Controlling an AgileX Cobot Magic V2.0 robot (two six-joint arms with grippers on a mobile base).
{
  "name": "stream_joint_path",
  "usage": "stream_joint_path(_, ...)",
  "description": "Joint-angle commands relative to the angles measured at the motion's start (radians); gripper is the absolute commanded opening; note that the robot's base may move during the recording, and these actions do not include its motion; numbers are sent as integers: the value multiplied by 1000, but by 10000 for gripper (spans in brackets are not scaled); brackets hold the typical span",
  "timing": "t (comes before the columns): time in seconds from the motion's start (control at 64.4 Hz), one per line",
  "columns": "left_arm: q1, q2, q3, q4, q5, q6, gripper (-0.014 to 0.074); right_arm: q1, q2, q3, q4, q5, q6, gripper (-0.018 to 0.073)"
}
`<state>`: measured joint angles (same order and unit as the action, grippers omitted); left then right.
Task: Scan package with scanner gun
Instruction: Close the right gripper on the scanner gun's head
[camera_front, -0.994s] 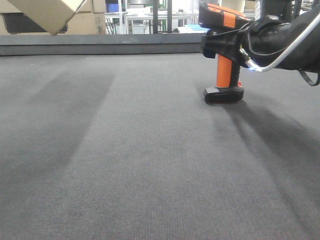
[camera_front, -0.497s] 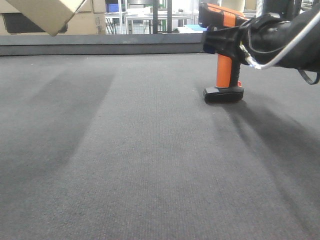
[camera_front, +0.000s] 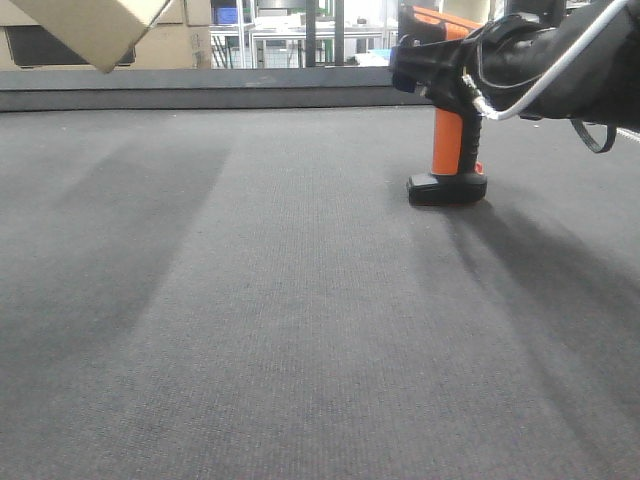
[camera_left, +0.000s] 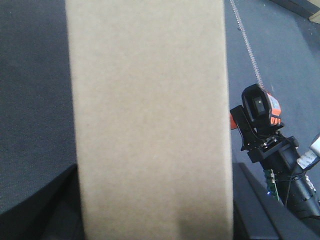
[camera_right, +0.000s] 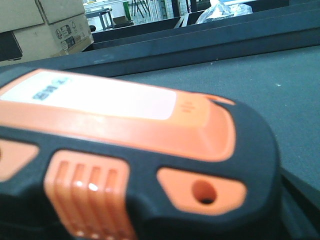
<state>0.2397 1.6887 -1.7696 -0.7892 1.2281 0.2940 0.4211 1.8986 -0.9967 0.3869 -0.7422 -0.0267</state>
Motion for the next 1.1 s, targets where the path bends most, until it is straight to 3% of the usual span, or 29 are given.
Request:
stream_joint_path(0.0, -5, -12, -7, -28, -7, 2, -111, -2, -3, -7, 3, -12, 1, 569)
stream_joint_path(0.186, -5, -12, -7, -28, -7, 2, -111, -2, 1, -7, 3, 0, 1, 564)
stream_joint_path(0.28, -5, -12, -7, -28, -7, 2, -111, -2, 5, -7, 3, 8, 1, 480)
stream_joint_path(0.357, -5, -12, -7, -28, -7, 2, -111, -2, 5, -7, 3, 10, 1, 346)
stream_joint_path(0.513, -5, -12, -7, -28, -7, 2, -111, -2, 5, -7, 3, 4, 1, -50)
stream_joint_path(0.575, -5, -12, -7, -27, -7, 2, -111, -2, 5, -7, 3, 4, 1, -158)
stream_joint_path(0.855, -5, -12, -7, -27, -7, 2, -111, -2, -38, -7, 3, 3, -16, -153)
stream_joint_path(0.994, -5, -12, -7, -10, -7, 2, -111, -2, -100, -11, 3, 20, -147, -154)
stream_joint_path(1.088, -5, -12, -7, 22, -7, 2, -111, -14, -151, -38, 3, 109, -228, -154)
